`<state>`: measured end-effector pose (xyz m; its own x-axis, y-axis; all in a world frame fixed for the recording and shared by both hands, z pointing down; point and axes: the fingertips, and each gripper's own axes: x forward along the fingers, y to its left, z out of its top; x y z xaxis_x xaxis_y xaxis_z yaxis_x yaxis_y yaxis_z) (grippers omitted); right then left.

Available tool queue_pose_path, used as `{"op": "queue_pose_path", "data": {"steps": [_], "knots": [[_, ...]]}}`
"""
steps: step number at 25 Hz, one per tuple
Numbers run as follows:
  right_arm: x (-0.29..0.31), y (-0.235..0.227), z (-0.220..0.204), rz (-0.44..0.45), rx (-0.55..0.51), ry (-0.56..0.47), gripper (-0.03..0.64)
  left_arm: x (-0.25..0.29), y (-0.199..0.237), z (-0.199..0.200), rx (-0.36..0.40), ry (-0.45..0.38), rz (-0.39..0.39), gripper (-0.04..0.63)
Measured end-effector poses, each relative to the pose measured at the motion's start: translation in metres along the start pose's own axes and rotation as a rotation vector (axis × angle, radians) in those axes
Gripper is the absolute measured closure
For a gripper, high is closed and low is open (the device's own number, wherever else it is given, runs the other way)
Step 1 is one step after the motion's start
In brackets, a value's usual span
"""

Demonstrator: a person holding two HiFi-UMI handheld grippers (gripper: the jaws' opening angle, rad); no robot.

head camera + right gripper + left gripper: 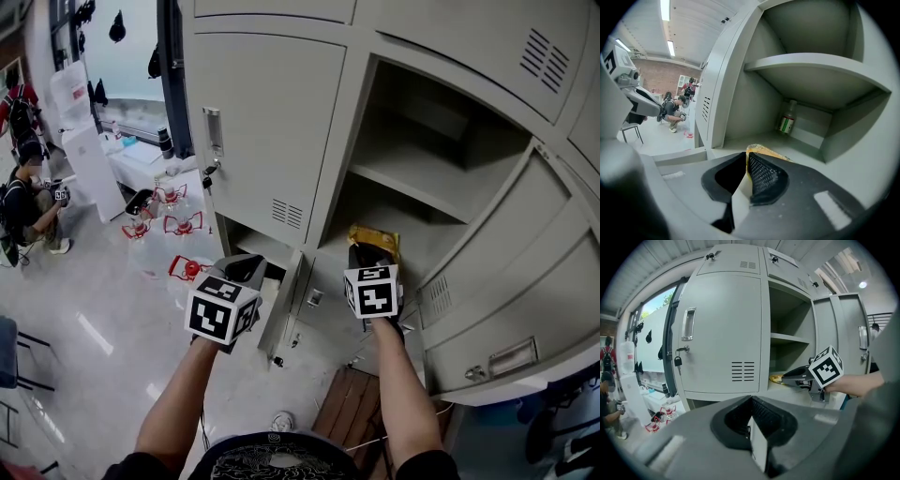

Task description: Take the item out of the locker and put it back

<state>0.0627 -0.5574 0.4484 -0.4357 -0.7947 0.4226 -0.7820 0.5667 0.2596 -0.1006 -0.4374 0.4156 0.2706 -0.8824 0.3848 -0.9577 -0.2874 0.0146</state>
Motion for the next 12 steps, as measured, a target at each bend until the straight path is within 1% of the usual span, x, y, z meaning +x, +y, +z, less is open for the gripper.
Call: {"op": "queue_pose_path", "data": {"steps": [12], "knots": [[-0.022,0.003,0.016,-0.027,0.072,-0.067,0.580,-0.016,-0.001,0.000,0.009,-0.007,-0.021,0.594]]}}
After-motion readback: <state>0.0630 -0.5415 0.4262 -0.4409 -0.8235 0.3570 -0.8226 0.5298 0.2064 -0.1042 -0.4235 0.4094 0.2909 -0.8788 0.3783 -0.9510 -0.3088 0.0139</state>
